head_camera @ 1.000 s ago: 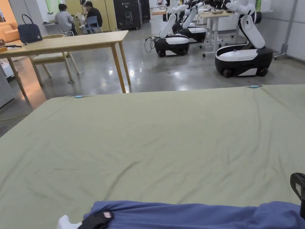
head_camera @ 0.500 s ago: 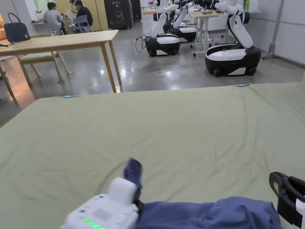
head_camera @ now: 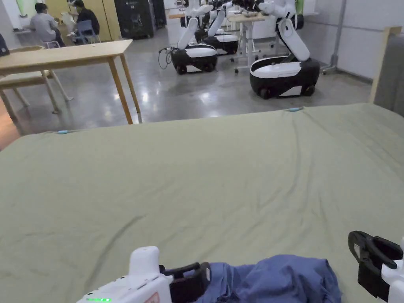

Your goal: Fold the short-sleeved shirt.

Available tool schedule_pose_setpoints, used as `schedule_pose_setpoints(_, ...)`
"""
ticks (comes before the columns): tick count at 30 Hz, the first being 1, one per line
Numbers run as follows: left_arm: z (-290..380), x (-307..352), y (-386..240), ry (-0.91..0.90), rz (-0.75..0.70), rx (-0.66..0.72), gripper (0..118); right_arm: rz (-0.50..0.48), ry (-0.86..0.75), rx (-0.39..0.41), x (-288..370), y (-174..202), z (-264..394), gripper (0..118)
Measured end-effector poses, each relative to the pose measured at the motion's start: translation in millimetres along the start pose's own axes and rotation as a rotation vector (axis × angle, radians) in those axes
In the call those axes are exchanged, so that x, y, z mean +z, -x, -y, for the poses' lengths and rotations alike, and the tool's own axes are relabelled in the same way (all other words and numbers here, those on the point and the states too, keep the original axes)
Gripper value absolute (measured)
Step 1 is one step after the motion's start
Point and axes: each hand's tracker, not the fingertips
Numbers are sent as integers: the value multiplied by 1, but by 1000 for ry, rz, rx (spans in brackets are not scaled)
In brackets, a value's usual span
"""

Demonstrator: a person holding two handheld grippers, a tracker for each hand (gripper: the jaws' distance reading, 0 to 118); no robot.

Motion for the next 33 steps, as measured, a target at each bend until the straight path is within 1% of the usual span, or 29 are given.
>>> schedule_pose_setpoints(2,-10,6,16,-39,-89,38,103,-4,4,-6,-3,3,3,3)
schedule_pose_setpoints(3,-11,3,23,-12,-140,28,102,-12,9,-7,-5,5,5,3)
schedule_pose_setpoints(4,-9,-2,29,56,-180,27,97,-21,14,-7,-5,9,7,3)
schedule_pose_setpoints(5,-4,-10,33,114,-211,40,79,-30,15,-7,-5,11,9,3)
schedule_pose_setpoints(6,5,-19,31,155,-148,61,37,-39,19,-6,-6,12,10,3)
schedule_pose_setpoints(7,14,-28,30,189,-74,95,13,-44,26,-5,-7,13,13,3)
schedule_pose_setpoints(9,29,-41,19,211,16,141,13,-40,38,-3,-8,13,16,3)
schedule_pose_setpoints(11,43,-60,2,226,53,175,13,-37,46,-11,-7,11,17,3)
schedule_pose_setpoints(13,53,-78,-12,249,126,196,13,-36,50,-16,-6,10,18,3)
schedule_pose_setpoints(15,60,-88,-22,313,125,178,13,-35,55,-13,-6,9,20,3)
schedule_pose_setpoints(17,59,-80,-26,245,84,149,13,-34,60,-9,-6,9,21,3)
schedule_pose_setpoints(20,47,-61,-11,231,68,166,13,-44,60,-20,-8,11,21,3)
schedule_pose_setpoints(22,38,-44,5,207,48,176,13,-71,65,-34,-14,15,20,3)
schedule_pose_setpoints(25,27,-6,31,107,38,237,14,-95,71,-19,-19,25,21,3)
schedule_pose_setpoints(26,23,8,43,72,9,261,22,-110,70,-15,-19,27,21,3)
schedule_pose_setpoints(27,20,21,58,45,-16,286,71,-122,71,-16,-20,29,21,3)
schedule_pose_setpoints(28,21,31,74,33,-35,327,108,-128,72,-19,-21,32,20,3)
schedule_pose_setpoints(29,24,42,87,-11,-38,367,118,-138,73,-25,-23,32,20,3)
schedule_pose_setpoints(30,25,50,104,-55,-24,437,118,-150,78,-37,-25,33,20,3)
schedule_pose_setpoints(33,40,52,136,-6,72,638,118,-160,81,-43,-28,37,19,3)
